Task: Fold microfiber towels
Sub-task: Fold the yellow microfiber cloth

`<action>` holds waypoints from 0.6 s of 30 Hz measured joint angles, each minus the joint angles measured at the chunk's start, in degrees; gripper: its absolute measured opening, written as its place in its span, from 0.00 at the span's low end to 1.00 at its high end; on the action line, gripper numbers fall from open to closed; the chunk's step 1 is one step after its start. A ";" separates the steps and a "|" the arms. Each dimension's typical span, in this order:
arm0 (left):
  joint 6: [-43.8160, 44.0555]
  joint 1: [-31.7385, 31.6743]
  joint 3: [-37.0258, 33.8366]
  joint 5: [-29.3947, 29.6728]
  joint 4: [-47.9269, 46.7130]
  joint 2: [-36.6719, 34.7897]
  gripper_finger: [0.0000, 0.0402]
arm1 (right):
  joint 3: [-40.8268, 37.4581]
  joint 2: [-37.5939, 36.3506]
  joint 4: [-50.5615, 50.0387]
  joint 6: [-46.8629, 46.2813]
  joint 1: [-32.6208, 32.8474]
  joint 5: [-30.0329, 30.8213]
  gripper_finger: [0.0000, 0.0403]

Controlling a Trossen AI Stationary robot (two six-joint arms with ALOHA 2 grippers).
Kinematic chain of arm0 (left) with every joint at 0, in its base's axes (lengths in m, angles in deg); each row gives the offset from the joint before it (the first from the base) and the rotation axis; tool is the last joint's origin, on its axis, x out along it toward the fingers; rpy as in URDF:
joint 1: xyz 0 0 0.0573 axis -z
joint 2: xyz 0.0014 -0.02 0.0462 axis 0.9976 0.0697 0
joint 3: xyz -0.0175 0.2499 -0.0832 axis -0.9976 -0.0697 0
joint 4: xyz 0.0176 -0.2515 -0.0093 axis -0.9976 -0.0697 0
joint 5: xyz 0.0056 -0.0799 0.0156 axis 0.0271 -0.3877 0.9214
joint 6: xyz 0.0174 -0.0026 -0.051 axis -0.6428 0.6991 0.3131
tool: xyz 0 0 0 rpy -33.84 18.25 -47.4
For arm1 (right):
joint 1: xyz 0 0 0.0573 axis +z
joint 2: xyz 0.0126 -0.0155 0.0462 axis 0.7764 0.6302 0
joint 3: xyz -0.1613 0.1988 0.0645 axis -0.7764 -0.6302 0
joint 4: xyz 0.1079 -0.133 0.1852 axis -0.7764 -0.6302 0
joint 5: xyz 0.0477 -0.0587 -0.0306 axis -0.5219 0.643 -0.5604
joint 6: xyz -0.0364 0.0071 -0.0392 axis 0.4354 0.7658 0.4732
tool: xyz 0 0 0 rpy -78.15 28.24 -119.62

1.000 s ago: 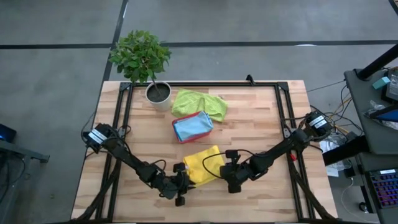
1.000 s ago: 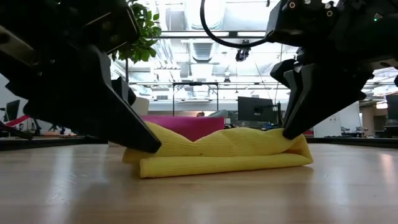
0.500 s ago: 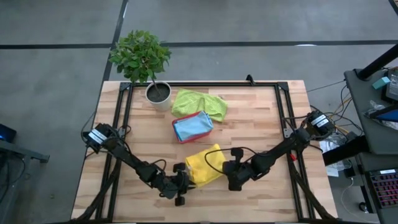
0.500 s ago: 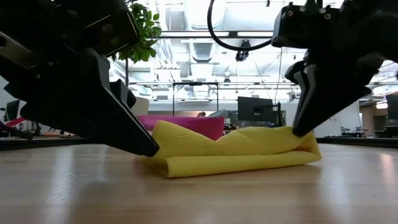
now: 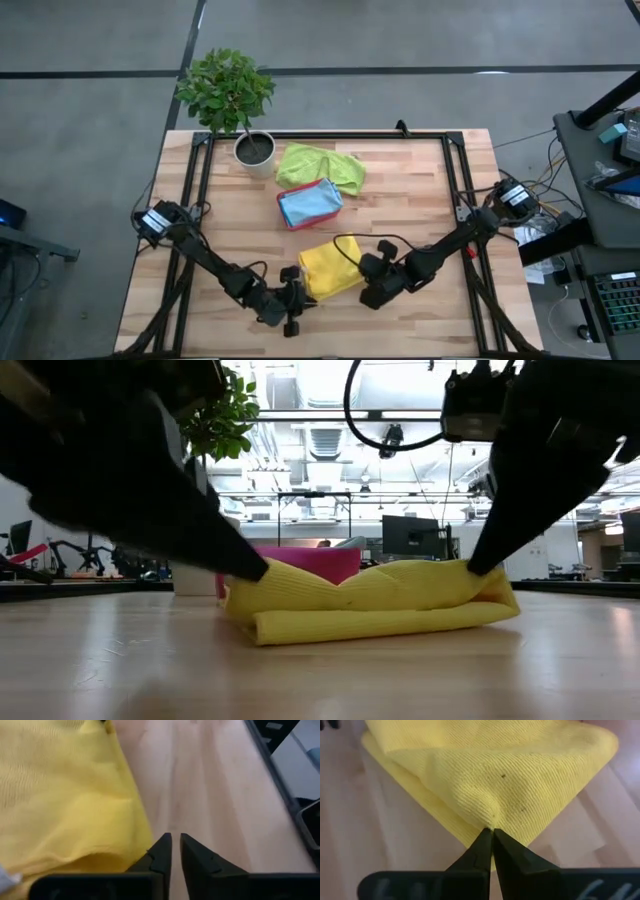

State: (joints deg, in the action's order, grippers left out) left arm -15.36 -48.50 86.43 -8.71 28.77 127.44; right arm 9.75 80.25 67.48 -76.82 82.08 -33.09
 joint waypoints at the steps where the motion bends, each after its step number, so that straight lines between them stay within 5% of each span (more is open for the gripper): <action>1: 0.09 0.48 0.73 0.57 -0.30 0.16 0.04 | 0.00 0.00 0.02 -1.50 0.38 -0.03 0.02; 7: 0.12 1.54 3.40 7.38 -0.31 2.60 0.00 | 0.00 0.04 3.74 -6.18 3.64 -0.02 0.02; 18: 11.89 2.37 3.40 8.29 -8.47 5.99 0.00 | 0.02 0.45 5.31 -4.36 5.74 0.49 0.02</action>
State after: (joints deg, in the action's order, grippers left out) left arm -3.47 -46.13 89.84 -0.41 20.30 133.44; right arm 9.77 80.70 72.79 -81.18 87.82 -32.60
